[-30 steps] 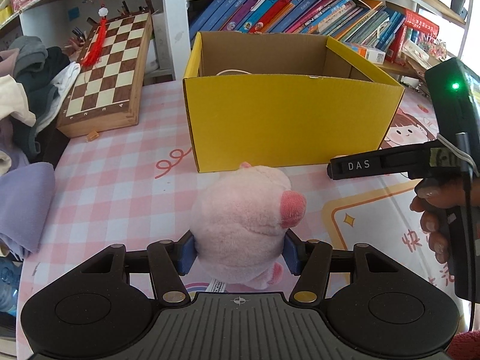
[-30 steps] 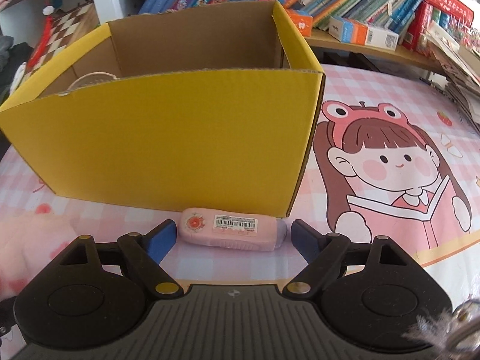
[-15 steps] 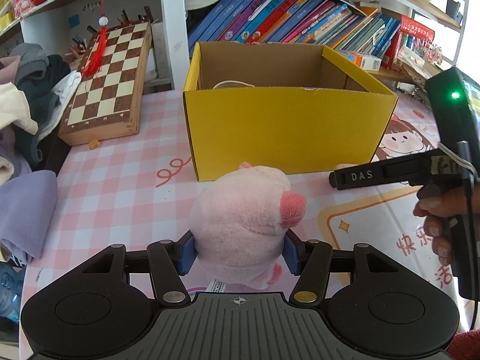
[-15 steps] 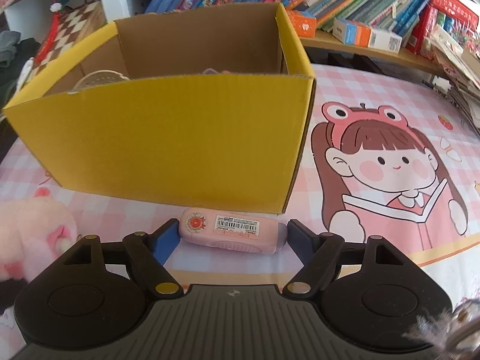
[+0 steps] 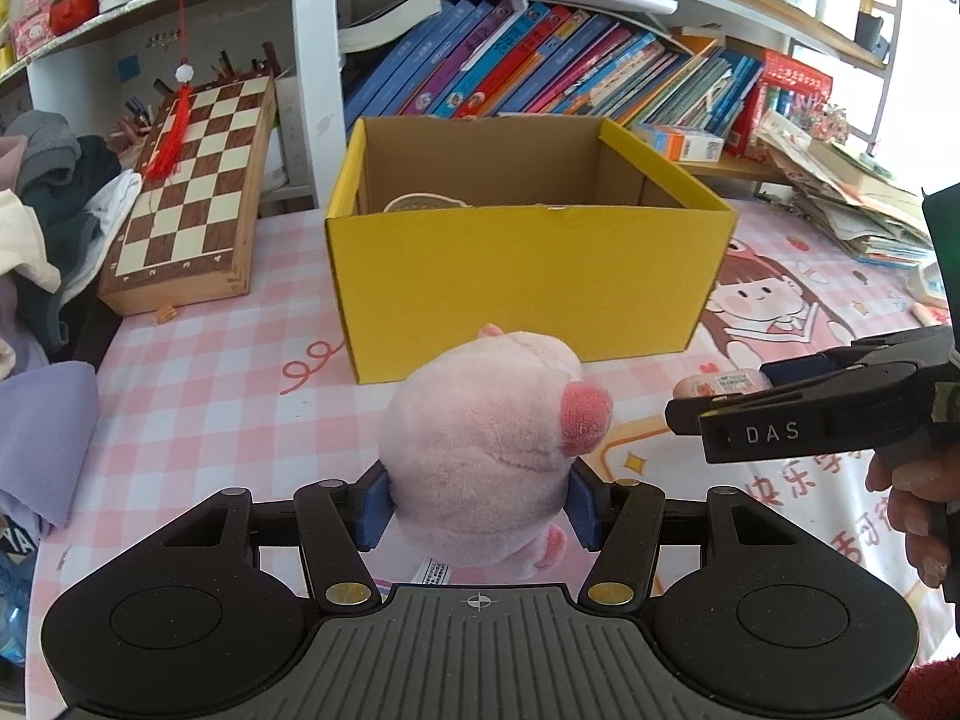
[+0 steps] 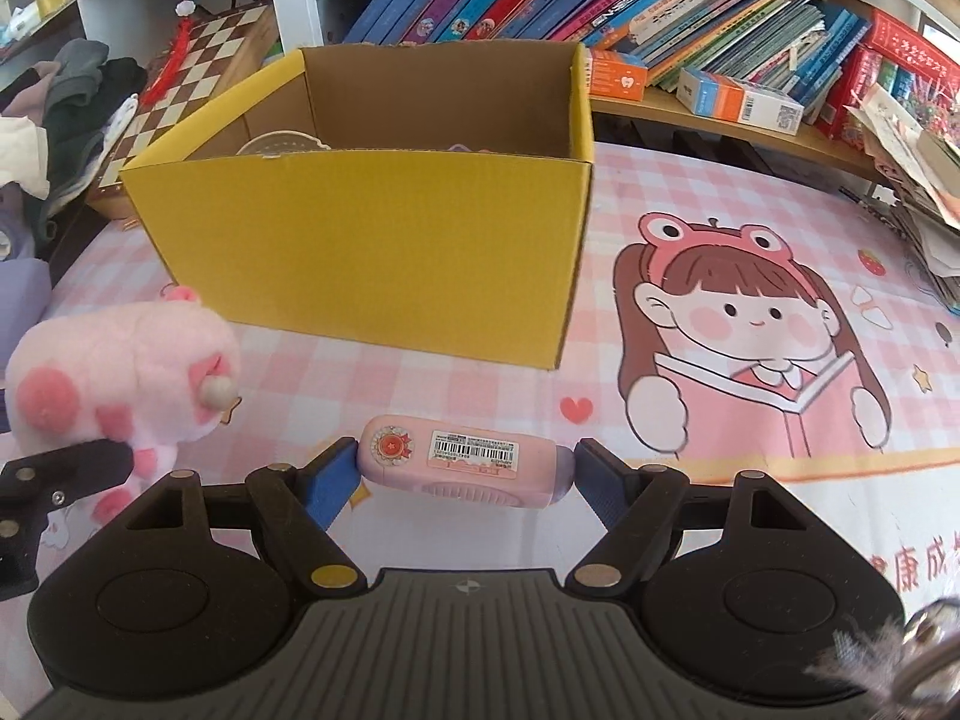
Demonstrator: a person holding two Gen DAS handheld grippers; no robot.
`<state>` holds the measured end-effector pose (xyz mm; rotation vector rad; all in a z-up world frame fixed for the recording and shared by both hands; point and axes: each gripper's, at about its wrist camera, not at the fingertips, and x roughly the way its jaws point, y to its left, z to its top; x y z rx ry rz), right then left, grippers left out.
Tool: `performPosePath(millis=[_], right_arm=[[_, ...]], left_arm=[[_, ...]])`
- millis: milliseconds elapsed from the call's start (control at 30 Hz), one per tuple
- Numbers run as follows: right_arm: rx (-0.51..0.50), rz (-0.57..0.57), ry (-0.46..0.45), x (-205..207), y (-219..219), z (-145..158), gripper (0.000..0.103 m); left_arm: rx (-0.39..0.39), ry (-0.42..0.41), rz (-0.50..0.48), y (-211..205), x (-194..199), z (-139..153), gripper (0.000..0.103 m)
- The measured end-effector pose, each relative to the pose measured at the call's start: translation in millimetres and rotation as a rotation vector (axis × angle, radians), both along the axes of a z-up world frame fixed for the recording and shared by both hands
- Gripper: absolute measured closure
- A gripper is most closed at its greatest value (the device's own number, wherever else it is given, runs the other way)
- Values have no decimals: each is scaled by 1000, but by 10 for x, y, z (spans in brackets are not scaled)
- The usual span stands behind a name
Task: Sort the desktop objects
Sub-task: 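Close the right tool on the pink toothbrush case, then lift and carry the plush pig with the left tool while the right tool carries the case to the box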
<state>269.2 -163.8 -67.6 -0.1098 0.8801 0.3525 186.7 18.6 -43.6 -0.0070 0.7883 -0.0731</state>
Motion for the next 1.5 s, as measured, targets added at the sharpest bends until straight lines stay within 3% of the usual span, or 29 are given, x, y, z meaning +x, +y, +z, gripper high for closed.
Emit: performPosePath(millis=[833, 1500], right_arm=[[7, 1, 7, -739, -307, 200, 27], [-8, 23, -32, -780, -430, 368, 27]], left_arm=[[-34, -22, -92, -277, -476, 86, 46], [-60, -76, -116, -373, -465, 261, 46]])
